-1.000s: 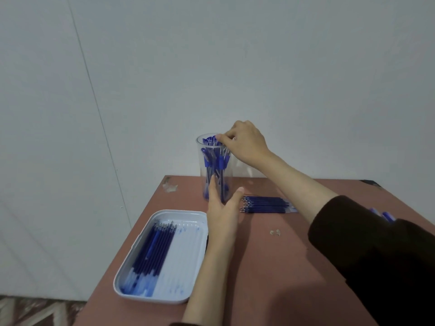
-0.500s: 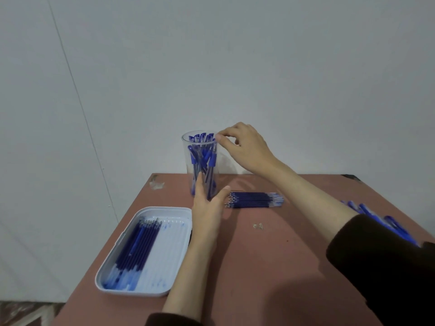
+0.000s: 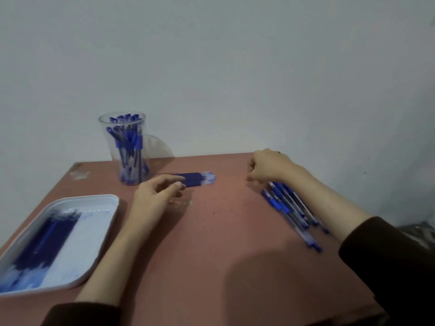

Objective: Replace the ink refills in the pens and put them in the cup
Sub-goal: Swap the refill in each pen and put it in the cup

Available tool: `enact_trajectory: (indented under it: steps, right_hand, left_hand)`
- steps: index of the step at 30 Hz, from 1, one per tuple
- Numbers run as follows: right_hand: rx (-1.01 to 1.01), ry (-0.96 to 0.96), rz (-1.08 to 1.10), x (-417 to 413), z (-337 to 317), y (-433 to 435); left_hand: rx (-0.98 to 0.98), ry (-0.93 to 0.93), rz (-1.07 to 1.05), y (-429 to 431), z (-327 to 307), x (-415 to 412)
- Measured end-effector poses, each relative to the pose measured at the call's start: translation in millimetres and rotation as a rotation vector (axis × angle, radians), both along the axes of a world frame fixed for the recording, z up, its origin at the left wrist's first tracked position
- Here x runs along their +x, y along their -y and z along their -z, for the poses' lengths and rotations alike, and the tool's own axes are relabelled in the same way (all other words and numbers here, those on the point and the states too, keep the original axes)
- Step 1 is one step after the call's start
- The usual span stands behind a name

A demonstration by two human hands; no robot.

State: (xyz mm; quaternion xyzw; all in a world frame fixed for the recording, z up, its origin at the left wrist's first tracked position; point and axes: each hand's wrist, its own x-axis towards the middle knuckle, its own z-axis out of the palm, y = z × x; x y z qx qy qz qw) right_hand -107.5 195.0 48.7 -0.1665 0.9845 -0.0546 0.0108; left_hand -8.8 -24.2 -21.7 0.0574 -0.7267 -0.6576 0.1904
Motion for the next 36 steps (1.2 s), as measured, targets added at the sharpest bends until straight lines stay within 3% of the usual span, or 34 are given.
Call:
enact_trajectory:
  steps: [5, 8, 13, 17, 23, 29, 36]
  right_hand:
    - [0.315, 0.145, 0.066, 4, -7, -14]
    - [0.360, 0.213, 0.090, 6, -7, -12]
    - [0.215, 0.274, 0.078, 4, -1, -5]
    - [0.012, 0.206, 0.033, 4, 7, 9]
    - [-0.293, 0.125, -0.211, 15, 8, 49]
    - [-0.413, -0.073, -0.403, 42, 23, 81]
    - [-0.534, -0.160, -0.404, 42, 60, 89]
  left_hand:
    - [0.016, -0.002, 0.021, -1, 1, 0]
    - [0.021, 0.001, 0.026, -1, 2, 0]
    - [0.029, -0.012, 0.024, 0, 1, 0]
    - [0.037, -0.015, 0.018, 0, 1, -1]
    - [0.040, -0.022, -0.022, 2, 3, -3]
    - [-0.012, -0.051, -0.101, 9, 5, -5]
    - [-0.046, -0.027, -0.072, 8, 6, -3]
